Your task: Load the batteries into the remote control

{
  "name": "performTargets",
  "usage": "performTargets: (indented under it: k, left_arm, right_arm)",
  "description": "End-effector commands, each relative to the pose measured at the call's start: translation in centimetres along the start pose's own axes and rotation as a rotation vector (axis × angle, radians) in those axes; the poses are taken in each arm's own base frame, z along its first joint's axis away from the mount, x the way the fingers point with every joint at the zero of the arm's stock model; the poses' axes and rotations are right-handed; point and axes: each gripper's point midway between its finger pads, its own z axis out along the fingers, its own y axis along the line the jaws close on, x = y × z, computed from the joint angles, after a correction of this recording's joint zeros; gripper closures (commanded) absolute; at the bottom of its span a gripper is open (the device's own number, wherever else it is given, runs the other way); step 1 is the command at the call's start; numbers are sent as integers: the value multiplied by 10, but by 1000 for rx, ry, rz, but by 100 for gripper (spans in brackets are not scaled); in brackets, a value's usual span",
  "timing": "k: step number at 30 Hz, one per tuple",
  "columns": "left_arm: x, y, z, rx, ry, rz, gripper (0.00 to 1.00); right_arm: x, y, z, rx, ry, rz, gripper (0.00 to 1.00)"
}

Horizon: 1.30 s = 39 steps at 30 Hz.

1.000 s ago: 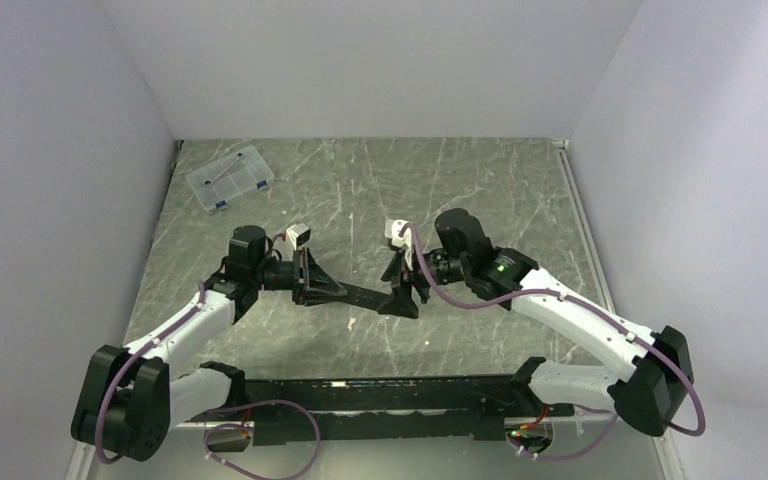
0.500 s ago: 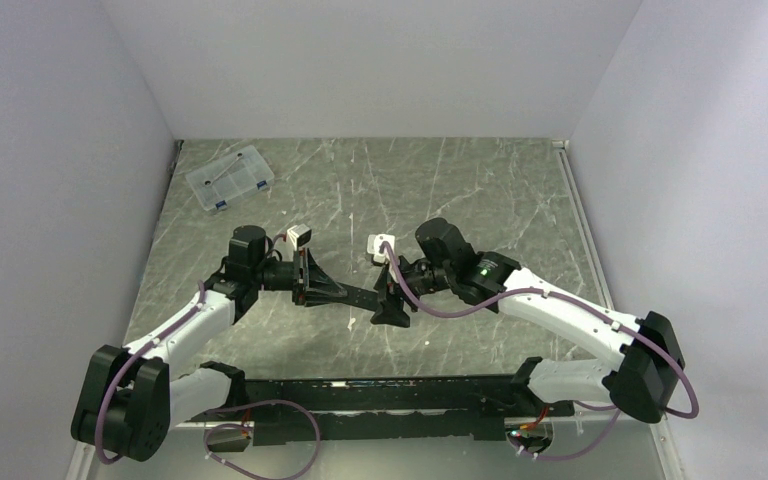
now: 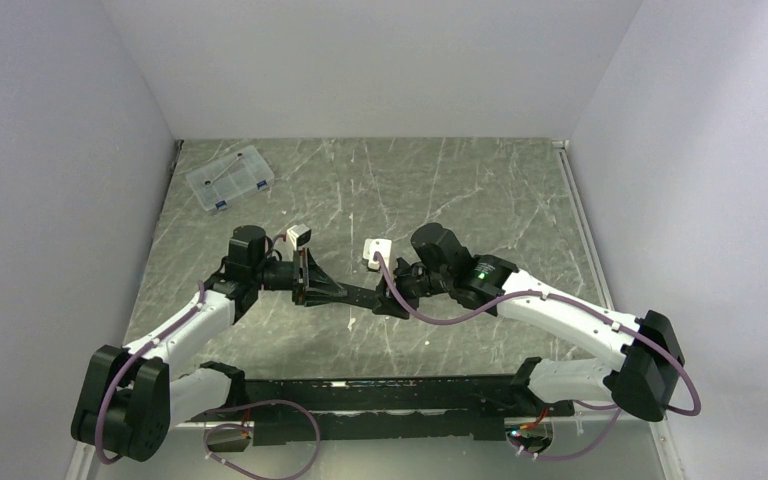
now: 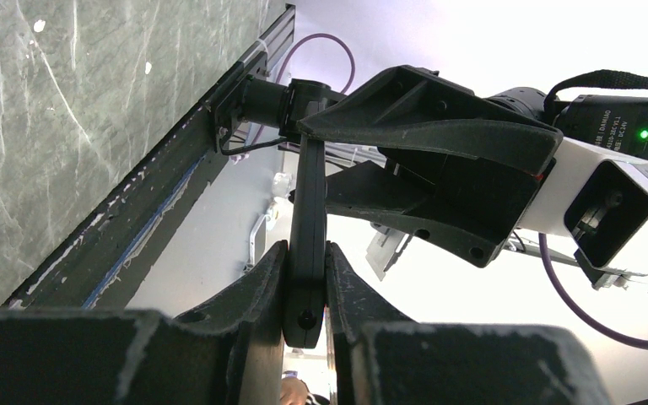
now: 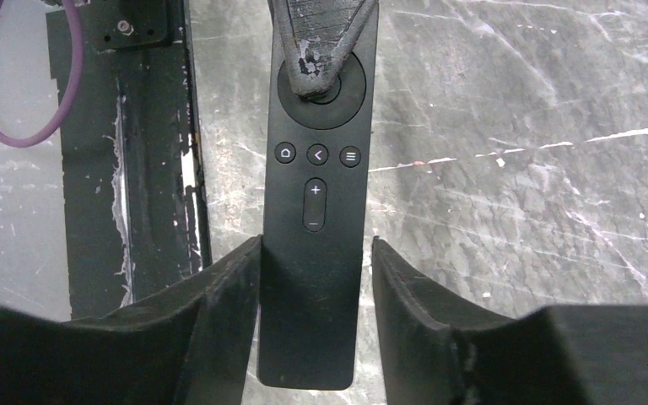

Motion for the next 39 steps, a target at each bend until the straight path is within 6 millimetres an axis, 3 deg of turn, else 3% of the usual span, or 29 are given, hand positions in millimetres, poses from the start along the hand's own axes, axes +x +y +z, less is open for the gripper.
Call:
performTargets:
  k: [1, 8, 16, 17, 22, 27, 39]
  left_arm:
    - [4, -20, -4, 47, 20, 65, 100]
    - [3, -15, -3, 19, 16, 56, 97]
    - [0, -8, -3, -24, -10, 52, 42]
    - [0, -7, -3, -34, -12, 49, 38]
    - [-6, 2, -6, -131, -59, 54, 33]
    - [-11, -2, -11, -189, -102, 98, 29]
    - [-15, 2, -25, -318, -184, 161, 28]
  right_arm:
    - [-15, -5, -6, 35, -43, -52, 59]
    - [-18, -6, -8, 49, -56, -54, 75]
    - [-14, -6, -9, 59, -53, -47, 80]
    - [-12, -6, -10, 64, -48, -44, 81]
    - [1, -8, -10, 89, -24, -12, 81]
    - [16, -14, -9, 139, 24, 41, 82]
    - [45, -35, 5, 275, 108, 231, 85]
